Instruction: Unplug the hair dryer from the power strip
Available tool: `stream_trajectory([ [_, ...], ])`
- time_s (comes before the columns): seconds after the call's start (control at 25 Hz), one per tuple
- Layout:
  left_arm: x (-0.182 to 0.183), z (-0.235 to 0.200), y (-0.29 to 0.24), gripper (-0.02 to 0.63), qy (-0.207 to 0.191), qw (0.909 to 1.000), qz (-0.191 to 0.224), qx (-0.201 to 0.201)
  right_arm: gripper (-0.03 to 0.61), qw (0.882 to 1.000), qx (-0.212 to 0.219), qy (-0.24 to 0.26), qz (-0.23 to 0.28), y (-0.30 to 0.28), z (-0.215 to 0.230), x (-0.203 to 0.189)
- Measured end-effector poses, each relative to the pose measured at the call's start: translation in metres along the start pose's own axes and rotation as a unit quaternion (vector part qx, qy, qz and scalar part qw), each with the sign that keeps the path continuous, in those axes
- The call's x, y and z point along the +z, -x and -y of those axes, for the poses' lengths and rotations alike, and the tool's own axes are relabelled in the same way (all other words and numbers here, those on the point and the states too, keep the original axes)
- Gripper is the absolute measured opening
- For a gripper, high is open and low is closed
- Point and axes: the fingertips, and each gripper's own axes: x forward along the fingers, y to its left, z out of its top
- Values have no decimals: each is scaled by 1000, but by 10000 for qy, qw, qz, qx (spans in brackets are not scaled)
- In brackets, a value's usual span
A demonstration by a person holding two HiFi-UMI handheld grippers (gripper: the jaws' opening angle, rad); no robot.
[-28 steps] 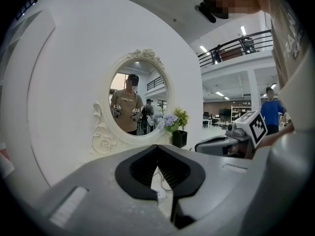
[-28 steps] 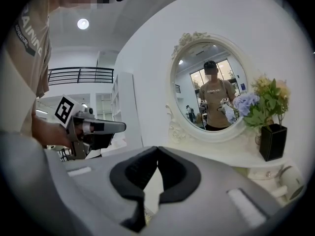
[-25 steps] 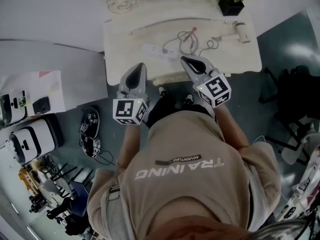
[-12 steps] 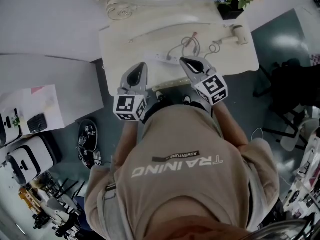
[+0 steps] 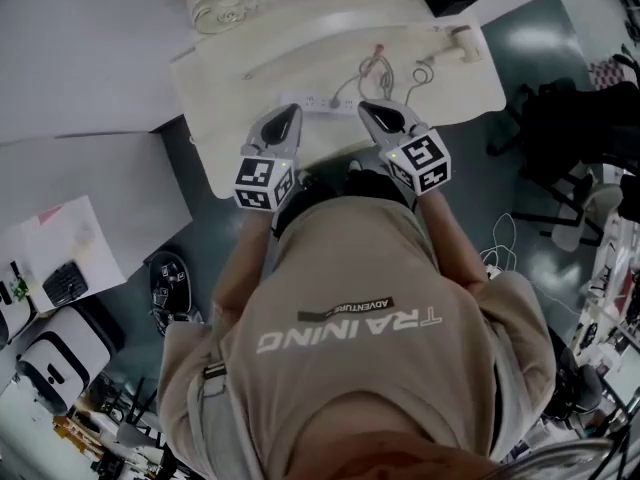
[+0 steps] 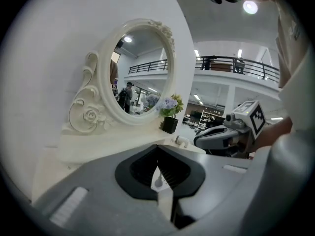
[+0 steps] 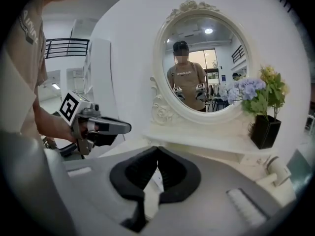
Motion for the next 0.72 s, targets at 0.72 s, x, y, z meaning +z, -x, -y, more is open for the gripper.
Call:
stream_trajectory([
  [0.72,-114,-9,-81,2,430,9884,-1453,59,38,9907,896,145,-1011,-73,21,-94],
])
